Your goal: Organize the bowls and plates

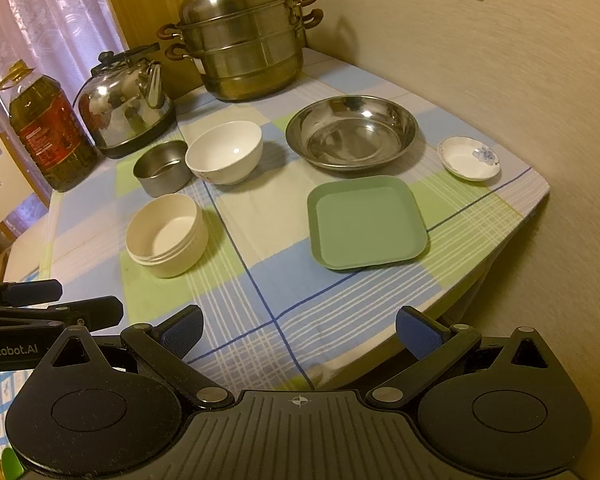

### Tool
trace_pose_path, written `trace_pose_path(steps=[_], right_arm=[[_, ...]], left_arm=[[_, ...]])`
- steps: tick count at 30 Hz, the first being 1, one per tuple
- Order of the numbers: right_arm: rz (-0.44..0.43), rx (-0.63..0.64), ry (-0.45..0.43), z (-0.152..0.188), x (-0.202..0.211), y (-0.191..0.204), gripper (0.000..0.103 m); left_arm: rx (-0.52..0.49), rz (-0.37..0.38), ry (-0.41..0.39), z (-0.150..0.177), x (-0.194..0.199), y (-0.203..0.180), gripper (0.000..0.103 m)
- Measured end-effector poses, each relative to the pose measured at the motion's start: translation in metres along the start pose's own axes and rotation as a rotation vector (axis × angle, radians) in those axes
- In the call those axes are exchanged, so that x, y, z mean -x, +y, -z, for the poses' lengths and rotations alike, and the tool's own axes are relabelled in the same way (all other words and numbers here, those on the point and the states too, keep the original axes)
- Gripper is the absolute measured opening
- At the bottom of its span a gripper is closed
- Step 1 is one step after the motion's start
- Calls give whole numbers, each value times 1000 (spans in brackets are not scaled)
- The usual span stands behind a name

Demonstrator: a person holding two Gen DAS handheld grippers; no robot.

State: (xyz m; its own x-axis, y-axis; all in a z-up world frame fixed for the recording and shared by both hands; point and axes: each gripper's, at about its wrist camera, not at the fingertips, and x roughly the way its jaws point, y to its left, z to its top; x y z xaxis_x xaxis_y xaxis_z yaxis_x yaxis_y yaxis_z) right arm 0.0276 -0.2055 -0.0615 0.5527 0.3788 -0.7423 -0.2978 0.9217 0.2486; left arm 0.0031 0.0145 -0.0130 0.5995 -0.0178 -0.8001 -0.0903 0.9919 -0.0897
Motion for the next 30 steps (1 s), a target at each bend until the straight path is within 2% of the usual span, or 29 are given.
trace_pose_path(steps=[5,12,21,26,30], right_arm=[[0,6,-6,-8,-5,11,102],[17,-9,-1,-8,-10,8,102],[59,-59,1,-15,-26,-19,102],[32,-115,-17,-28,-37,-44,102],[-11,-105,-31,-43,-49,-63,102]], left_arm=[[4,4,3,-6,-8,3,89],[18,30,23,-11,-16,10,89],[7,37,29,-22,-33,5,89],[10,30,13,-35,-45,-1,88],[23,19,13,-49,-61,-9,84]])
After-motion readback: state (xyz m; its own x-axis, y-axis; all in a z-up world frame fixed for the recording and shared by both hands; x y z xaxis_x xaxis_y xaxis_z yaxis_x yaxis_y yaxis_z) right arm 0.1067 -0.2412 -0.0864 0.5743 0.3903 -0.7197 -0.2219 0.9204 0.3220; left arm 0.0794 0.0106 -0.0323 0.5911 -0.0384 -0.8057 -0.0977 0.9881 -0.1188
